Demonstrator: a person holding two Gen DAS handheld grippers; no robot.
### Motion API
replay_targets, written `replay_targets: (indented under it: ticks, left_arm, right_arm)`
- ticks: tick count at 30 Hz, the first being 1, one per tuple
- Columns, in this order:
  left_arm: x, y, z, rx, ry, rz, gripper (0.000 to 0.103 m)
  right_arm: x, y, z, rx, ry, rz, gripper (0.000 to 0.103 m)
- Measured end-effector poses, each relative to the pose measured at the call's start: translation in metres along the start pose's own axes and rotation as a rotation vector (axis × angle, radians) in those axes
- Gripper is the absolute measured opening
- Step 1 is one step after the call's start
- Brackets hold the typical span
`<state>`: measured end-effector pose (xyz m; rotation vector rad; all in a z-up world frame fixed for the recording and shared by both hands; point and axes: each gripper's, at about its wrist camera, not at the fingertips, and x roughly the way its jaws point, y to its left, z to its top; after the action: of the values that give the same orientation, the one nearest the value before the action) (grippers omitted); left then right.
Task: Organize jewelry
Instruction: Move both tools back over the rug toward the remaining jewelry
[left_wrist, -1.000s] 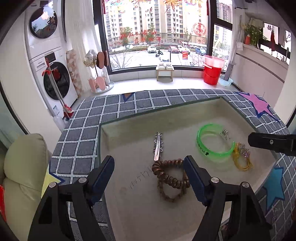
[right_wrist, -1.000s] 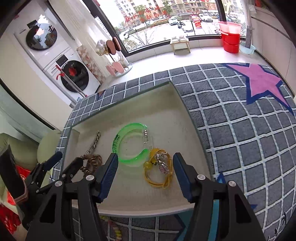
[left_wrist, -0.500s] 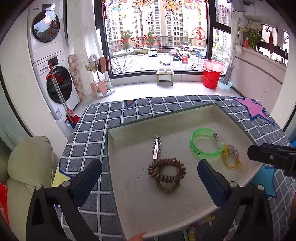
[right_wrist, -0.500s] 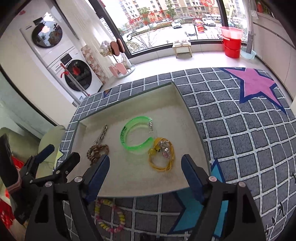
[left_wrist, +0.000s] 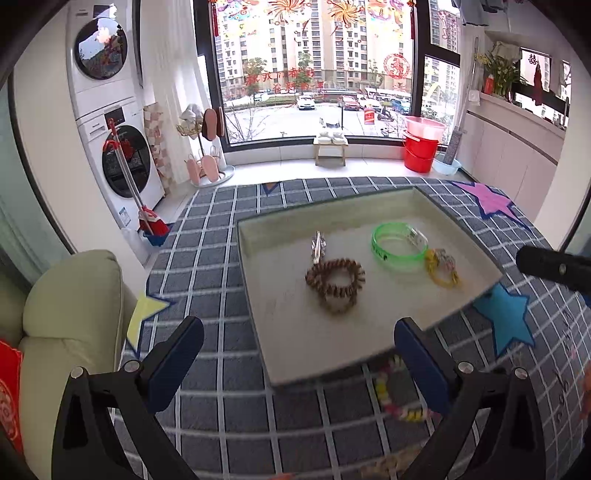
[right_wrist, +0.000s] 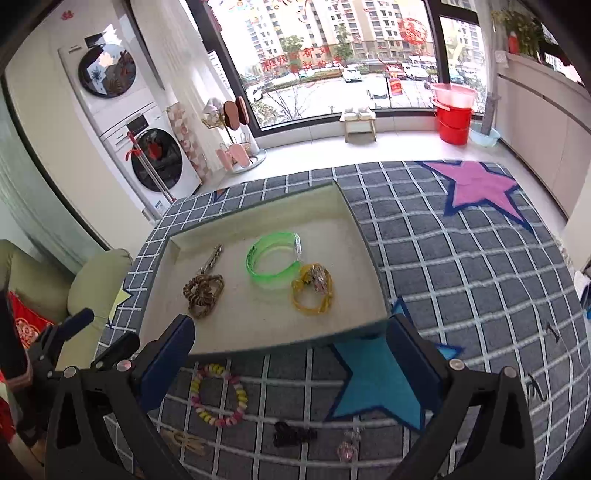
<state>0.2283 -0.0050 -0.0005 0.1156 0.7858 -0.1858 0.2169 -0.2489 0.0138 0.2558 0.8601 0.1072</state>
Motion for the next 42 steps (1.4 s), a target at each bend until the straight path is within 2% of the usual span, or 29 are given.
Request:
replay_targets:
  ticks: [4, 11, 19, 26, 36, 42]
  left_arm:
    - [-0.009, -0.002, -0.015, 0.012, 0.018, -0.021, 0.103]
    - [-0.022, -0.007, -0.044, 0.017, 0.059, -0.085, 0.103]
    - [-0.022, -0.023, -0.074, 0.047, 0.108, -0.091, 0.103]
    - [-0.02, -0.033, -0.09, 0.082, 0.126, -0.069, 0.103]
    - [-0.009, -0.034, -0.097, 0.087, 0.156, -0.057, 0.103]
    - [-0.006, -0.039, -0.098, 0.109, 0.156, -0.055, 0.103]
  right_arm:
    - [-0.007, 0.0, -0.009, -0.007, 0.045, -0.002, 0.103]
    - [-0.017, 0.0, -0.044, -0.017, 0.111, 0.032, 0.103]
    - [-0.019, -0.011, -0.083, 0.012, 0.168, 0.017, 0.103]
    - [-0.016, -0.027, -0.109, 0.045, 0.2, -0.045, 0.103]
    - [-0.015, -0.029, -0.121, 0.021, 0.202, -0.11, 0.103]
    - [-0.013, -0.028, -0.122, 0.018, 0.2, -0.118, 0.103]
